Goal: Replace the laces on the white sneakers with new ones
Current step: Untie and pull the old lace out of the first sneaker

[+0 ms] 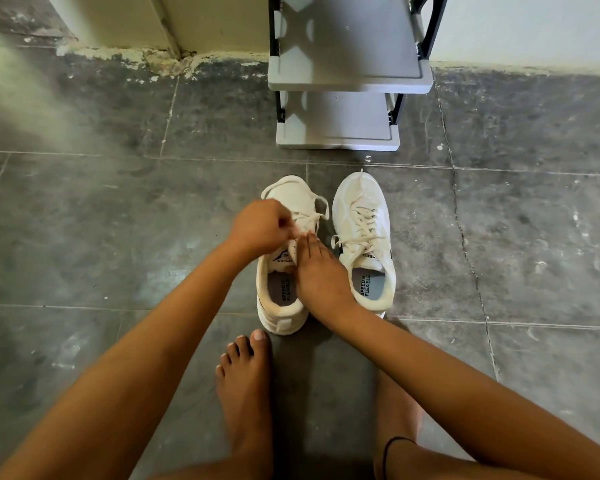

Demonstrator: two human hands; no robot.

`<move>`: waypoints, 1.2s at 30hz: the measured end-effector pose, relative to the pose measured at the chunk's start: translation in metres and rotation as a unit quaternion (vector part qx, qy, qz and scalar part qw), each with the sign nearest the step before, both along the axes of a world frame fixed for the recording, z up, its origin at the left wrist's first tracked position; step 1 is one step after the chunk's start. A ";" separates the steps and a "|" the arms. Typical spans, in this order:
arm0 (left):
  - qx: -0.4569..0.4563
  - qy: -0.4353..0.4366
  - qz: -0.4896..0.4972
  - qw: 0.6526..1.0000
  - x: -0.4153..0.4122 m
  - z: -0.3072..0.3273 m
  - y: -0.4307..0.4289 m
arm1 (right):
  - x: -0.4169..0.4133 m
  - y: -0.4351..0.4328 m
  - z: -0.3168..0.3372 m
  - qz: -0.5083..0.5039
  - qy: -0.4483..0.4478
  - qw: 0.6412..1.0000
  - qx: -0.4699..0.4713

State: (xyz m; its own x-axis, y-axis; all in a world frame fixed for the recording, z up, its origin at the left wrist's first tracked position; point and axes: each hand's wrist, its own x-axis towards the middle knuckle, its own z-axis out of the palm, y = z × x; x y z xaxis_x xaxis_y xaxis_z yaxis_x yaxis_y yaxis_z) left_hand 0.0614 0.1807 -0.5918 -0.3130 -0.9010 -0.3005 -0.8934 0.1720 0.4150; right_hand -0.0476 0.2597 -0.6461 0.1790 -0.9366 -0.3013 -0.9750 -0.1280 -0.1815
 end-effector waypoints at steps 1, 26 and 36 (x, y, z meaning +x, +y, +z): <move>0.062 0.115 0.019 0.991 0.000 0.011 -0.001 | 0.000 0.000 0.000 0.003 0.002 1.000 0.001; 0.042 0.296 0.167 0.940 0.007 -0.001 0.003 | 0.001 -0.001 0.003 -0.014 -0.005 1.000 0.003; 0.003 -0.070 -0.024 0.997 0.012 -0.015 -0.001 | 0.001 -0.001 0.002 -0.009 -0.006 1.000 -0.001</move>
